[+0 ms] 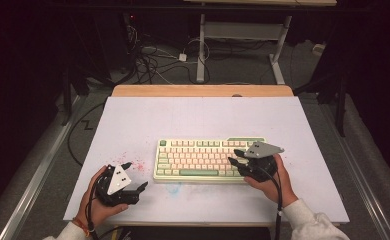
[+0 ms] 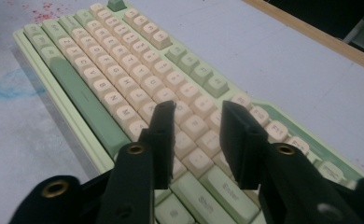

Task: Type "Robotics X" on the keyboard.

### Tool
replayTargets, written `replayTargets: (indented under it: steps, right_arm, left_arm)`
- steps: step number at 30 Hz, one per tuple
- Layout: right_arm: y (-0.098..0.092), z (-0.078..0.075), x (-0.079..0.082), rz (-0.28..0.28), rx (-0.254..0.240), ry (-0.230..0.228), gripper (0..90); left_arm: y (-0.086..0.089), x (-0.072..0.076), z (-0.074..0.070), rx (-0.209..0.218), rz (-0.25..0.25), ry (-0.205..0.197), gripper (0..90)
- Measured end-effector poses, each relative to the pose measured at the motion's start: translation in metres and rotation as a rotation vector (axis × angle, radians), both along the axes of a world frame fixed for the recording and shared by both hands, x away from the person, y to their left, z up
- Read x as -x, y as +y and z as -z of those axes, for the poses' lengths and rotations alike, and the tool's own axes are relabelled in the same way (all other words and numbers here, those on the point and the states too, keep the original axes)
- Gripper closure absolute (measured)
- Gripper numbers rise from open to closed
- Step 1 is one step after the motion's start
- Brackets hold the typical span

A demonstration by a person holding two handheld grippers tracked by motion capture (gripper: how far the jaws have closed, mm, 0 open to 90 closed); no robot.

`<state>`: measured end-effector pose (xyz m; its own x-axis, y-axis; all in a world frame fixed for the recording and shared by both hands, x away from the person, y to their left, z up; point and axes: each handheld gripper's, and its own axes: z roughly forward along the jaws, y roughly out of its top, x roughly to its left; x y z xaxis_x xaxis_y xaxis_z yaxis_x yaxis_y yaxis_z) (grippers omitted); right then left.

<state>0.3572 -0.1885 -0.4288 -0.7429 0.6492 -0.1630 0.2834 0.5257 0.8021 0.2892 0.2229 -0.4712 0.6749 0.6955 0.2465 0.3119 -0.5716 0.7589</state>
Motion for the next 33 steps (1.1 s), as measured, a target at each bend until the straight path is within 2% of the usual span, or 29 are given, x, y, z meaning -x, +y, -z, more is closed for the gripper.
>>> replayTargets:
  steps: [3, 7, 10, 22, 33]
  right_arm:
    - [0.011, 0.0, -0.006, -0.017, 0.012, 0.009, 76.2]
    - [0.025, 0.002, -0.016, -0.043, 0.021, 0.039, 86.1]
    - [0.035, 0.004, -0.023, -0.05, 0.038, 0.046, 90.0]
    - [0.055, 0.017, -0.042, -0.055, 0.095, 0.083, 90.0]
    - [0.065, 0.024, -0.048, -0.06, 0.124, 0.097, 90.0]
  left_arm:
    - [0.001, -0.001, 0.001, -0.004, 0.002, 0.015, 18.3]
    - [0.0, -0.001, 0.001, -0.009, -0.004, 0.015, 18.3]
    - [0.001, 0.001, 0.001, -0.012, -0.002, 0.015, 18.3]
    - [0.003, 0.004, 0.003, -0.02, -0.01, 0.027, 18.3]
    - [0.006, 0.006, 0.005, -0.033, -0.012, 0.039, 18.3]
